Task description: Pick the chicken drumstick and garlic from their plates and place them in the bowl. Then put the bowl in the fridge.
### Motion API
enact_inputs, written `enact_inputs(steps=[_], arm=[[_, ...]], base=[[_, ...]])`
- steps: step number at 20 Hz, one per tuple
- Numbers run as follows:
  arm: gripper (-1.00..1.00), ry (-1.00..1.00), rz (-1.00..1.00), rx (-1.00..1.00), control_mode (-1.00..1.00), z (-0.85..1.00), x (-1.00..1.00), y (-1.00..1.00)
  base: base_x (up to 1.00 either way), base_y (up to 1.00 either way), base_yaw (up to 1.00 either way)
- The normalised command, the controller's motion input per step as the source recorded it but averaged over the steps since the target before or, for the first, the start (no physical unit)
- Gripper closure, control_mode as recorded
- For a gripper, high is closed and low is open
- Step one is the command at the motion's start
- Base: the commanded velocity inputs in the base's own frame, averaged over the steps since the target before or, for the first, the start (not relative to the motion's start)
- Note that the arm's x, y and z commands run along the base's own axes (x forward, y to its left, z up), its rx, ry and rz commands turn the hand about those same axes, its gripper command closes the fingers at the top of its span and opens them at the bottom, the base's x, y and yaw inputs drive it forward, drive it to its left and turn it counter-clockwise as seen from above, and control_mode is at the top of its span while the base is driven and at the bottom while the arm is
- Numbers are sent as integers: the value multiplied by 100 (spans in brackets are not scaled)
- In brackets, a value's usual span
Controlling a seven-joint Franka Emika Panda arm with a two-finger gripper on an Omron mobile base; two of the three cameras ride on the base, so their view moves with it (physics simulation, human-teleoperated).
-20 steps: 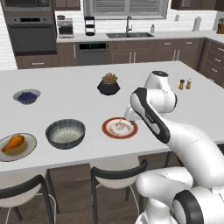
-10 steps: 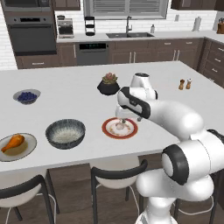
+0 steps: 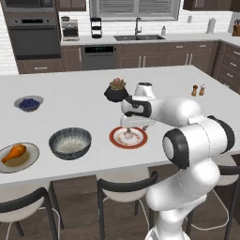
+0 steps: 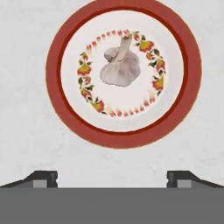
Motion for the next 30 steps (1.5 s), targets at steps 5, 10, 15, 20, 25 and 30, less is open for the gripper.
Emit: enact_inputs(steps=[5,10,15,20,25,30], arm=[[-100,0,0,-3,-100,-32,47,14],[-100,-2,0,0,-100,-37,29,0],[-100,0,0,0,-100,-35,34,0],[-100,-2,0,0,-100,-22,41,1],[-100,0,0,0,-100,-17,33,4],[-100,0,0,0,-100,-20,3,0]], base=[[0,0,0],[0,0,0],[0,0,0],[0,0,0],[0,0,0],[0,0,0]])
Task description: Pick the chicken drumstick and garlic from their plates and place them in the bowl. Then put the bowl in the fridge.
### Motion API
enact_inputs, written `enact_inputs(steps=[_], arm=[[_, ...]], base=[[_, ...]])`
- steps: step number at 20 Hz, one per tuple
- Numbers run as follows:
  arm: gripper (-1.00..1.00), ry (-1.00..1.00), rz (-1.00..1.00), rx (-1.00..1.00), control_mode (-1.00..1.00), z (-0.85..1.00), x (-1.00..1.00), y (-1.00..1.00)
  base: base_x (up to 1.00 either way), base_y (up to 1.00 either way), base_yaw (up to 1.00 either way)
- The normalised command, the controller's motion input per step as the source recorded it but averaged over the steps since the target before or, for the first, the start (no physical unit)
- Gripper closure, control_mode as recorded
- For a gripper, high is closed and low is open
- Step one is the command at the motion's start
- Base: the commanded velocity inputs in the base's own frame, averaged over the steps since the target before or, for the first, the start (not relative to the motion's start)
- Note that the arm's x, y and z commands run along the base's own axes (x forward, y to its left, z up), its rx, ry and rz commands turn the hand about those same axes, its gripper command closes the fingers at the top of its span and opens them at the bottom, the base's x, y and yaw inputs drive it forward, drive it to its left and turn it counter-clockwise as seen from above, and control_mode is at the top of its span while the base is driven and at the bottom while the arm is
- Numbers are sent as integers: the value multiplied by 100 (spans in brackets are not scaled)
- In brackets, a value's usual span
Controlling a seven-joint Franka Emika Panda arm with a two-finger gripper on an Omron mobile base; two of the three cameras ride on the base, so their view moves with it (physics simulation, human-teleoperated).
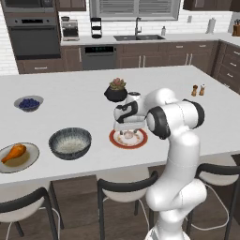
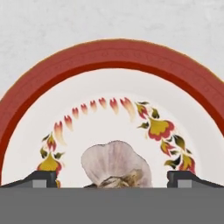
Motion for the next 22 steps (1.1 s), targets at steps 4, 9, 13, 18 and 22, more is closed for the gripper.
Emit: enact_inputs(steps=[4,9,13,18,22], arm=[[-100,0,0,0,-100,-23,-6,0],[100,4,0,0,-100,-29,-35,0],[100,0,0,0,-100,-22,-77,0],[100,-4,0,0,-100,20,-59,1],[100,-15,0,0,-100,90,-90,11]], base=[[0,0,0],[0,0,0],[0,0,0],[0,0,0],[0,0,0]])
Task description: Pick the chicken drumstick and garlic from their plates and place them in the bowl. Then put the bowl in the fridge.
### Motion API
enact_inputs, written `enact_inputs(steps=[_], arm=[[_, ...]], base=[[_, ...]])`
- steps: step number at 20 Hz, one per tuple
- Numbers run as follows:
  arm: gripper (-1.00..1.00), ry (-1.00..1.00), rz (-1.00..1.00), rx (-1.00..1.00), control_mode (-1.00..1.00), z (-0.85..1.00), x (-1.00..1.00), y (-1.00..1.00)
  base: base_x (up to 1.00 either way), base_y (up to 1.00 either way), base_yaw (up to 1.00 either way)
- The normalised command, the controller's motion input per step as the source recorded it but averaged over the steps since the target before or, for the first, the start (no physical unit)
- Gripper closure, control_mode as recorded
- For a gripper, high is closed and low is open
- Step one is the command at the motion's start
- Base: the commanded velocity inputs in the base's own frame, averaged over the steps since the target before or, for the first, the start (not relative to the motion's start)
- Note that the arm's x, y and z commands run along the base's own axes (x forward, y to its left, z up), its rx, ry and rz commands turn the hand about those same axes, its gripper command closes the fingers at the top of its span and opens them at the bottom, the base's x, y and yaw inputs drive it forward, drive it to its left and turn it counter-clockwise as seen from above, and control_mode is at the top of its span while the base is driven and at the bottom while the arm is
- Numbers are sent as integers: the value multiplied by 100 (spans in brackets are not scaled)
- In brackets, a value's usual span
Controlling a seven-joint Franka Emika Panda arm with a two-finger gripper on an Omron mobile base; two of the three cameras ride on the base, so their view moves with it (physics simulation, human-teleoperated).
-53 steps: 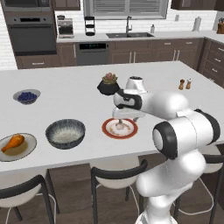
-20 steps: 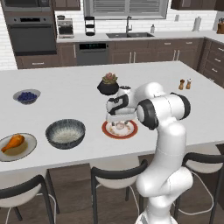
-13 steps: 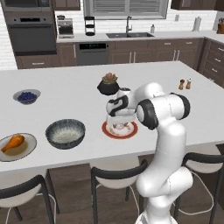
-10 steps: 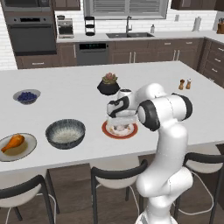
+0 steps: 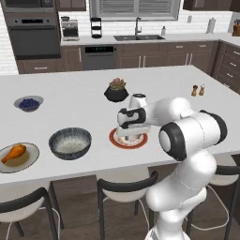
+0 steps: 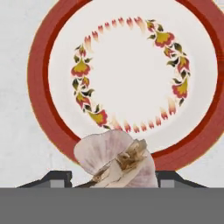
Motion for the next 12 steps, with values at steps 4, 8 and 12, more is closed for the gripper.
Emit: enact_inputs(steps=[4,8,12], arm=[[100,9,0,0,-100,100,-55,32],[100,11,0,1,-100,89,-28,55],[100,5,1,5,-100,41,-3,69]], base=[[0,0,0],[0,0,0],[0,0,0]])
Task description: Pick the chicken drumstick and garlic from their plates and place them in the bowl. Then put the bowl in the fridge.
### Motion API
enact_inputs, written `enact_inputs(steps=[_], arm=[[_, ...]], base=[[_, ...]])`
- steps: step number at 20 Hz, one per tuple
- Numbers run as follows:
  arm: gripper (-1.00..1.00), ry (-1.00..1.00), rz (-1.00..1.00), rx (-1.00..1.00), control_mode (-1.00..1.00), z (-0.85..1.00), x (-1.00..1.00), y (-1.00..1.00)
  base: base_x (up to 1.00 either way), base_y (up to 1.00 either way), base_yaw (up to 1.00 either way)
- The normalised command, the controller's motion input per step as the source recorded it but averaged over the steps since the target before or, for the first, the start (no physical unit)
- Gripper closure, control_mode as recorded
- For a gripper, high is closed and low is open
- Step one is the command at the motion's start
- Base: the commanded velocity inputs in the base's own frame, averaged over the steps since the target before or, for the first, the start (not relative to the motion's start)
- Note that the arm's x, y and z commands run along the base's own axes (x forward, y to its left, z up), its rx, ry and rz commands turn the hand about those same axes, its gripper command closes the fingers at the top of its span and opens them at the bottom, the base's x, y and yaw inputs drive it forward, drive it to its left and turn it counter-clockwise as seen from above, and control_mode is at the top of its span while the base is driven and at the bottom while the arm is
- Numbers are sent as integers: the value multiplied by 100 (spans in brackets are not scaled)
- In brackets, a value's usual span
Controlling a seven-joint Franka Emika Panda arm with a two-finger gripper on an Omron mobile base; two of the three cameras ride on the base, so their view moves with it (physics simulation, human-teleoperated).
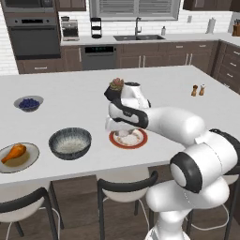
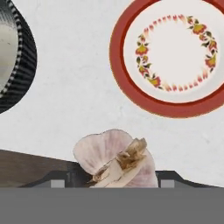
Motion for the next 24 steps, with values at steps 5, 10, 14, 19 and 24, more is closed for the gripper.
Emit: enact_inputs(steps=[5,10,14,19,24], arm=[[100,1,3,12,-100,5,0,74],[100,-5,15,10,-100,0,0,72],[100,-22,26,0,-100,0,0,79],[100,-3,18,0,-100,-9,19,69],[100,13,4,-3,-100,-8,70,45]], base=[[0,0,0],[0,0,0],[0,0,0],[0,0,0],[0,0,0]])
